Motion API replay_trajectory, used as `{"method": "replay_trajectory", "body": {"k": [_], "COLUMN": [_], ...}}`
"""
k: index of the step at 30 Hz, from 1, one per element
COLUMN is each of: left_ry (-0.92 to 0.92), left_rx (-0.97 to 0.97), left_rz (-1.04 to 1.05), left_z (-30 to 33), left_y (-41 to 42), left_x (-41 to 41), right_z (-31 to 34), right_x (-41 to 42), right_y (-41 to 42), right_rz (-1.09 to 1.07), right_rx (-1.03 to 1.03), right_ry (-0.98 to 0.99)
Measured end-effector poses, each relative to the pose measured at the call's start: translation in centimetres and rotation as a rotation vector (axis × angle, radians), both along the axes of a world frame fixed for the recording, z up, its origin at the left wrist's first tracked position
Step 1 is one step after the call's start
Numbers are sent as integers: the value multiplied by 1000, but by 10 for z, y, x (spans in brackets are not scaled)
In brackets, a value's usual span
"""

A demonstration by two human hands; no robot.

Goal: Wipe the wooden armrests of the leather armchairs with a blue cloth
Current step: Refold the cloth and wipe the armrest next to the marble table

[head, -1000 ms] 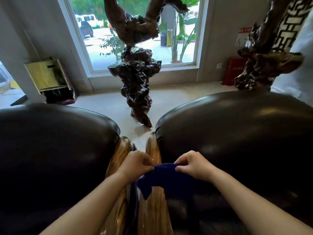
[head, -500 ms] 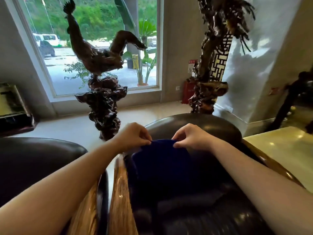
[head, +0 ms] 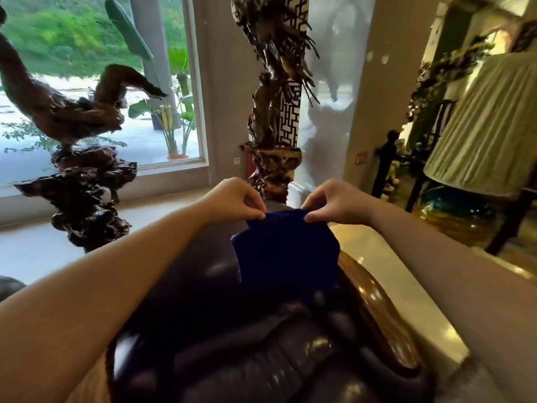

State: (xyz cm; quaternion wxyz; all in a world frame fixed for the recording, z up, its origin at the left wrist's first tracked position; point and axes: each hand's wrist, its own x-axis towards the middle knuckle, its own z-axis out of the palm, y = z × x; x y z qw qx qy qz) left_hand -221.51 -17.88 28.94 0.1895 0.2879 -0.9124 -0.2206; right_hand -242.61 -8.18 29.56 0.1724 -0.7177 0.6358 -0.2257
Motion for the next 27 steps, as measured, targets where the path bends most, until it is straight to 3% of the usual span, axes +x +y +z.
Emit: {"method": "replay_trajectory", "body": {"k": [11,27], "left_ry": [66,-2], "left_rx": [-28,172], "left_rz": [-27,80], "left_z": [5,-116], "left_y": [55,-18], "left_x": [-213,-403], "right_z": [15,-114], "right_x": [-205,-400], "right_y": [70,-15], "right_rz": [-65,-119], "right_rx": [-22,145], "right_ry": [19,-82]}}
